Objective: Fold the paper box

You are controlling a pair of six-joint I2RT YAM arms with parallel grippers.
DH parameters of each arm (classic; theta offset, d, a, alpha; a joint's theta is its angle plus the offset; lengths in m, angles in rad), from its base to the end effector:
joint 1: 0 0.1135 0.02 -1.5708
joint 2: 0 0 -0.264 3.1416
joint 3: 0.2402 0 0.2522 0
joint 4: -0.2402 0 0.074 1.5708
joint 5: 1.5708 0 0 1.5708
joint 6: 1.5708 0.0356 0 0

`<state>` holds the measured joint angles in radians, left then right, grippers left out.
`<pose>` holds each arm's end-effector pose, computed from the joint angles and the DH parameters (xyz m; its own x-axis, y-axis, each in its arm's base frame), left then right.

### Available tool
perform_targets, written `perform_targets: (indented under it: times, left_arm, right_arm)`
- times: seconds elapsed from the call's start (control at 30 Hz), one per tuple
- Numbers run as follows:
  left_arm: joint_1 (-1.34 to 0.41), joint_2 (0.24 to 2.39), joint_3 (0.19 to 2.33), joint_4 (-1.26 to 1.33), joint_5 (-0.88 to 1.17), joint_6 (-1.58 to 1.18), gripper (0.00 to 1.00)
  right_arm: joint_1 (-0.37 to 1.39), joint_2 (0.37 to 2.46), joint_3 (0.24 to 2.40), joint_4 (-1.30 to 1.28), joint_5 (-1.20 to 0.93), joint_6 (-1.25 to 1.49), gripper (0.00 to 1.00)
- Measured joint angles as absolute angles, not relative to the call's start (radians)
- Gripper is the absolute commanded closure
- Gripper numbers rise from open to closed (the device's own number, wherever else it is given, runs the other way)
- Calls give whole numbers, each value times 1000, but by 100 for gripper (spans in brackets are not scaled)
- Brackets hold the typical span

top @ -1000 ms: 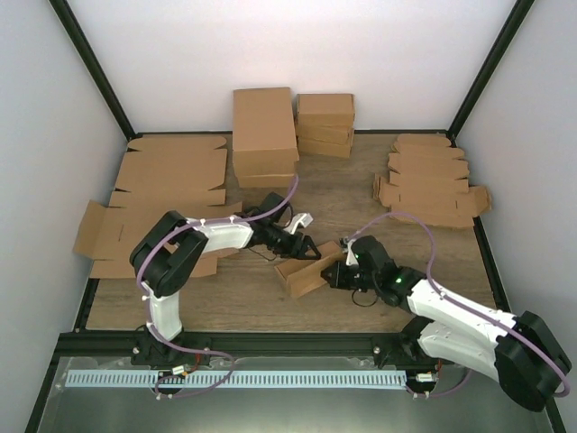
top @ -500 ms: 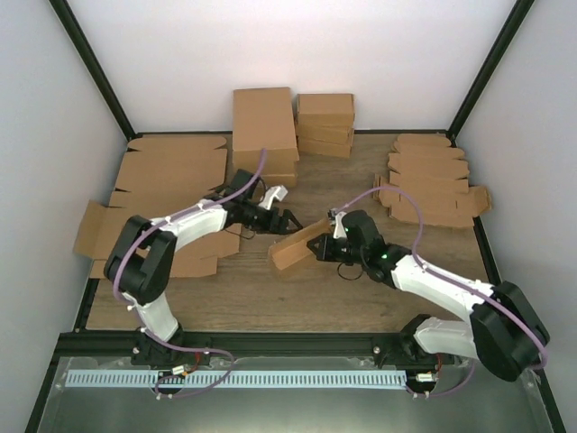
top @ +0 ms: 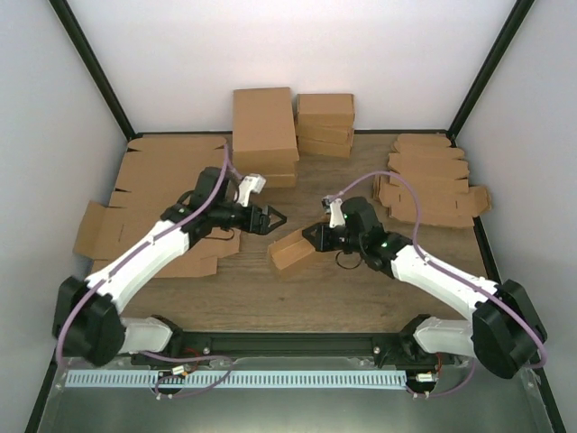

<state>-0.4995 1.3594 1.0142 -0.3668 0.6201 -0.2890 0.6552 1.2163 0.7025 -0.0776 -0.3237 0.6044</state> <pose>0.2476 -0.1587 0.2779 -0.7709 0.1564 -0.6175 0.5804 0.5720 -0.5797 0.1998 0.1678 0.2329 -0.8110 0.0562 -0.5823 -0.3964 0.6792 0.6177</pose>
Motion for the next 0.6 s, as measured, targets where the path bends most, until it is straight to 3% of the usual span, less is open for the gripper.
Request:
perform_targets:
  times: [0.17,0.27,0.47,0.6]
  left_arm:
    - [-563,1114,915,-386,471,-399,30]
    - [-631,1008,847,-394,377,-499,37]
    - [-826,951,736,-444,166,-682,50]
    - [-898,936,705,-467,44,-770,55]
  right_arm:
    - [596,1188,748,-159,-389,464,82]
    - [566,1179,781,-214,-405,379,69]
    - [499,1176,899,-346,-403,213,56]
    - [478,1187,981,-424,-356,103,55]
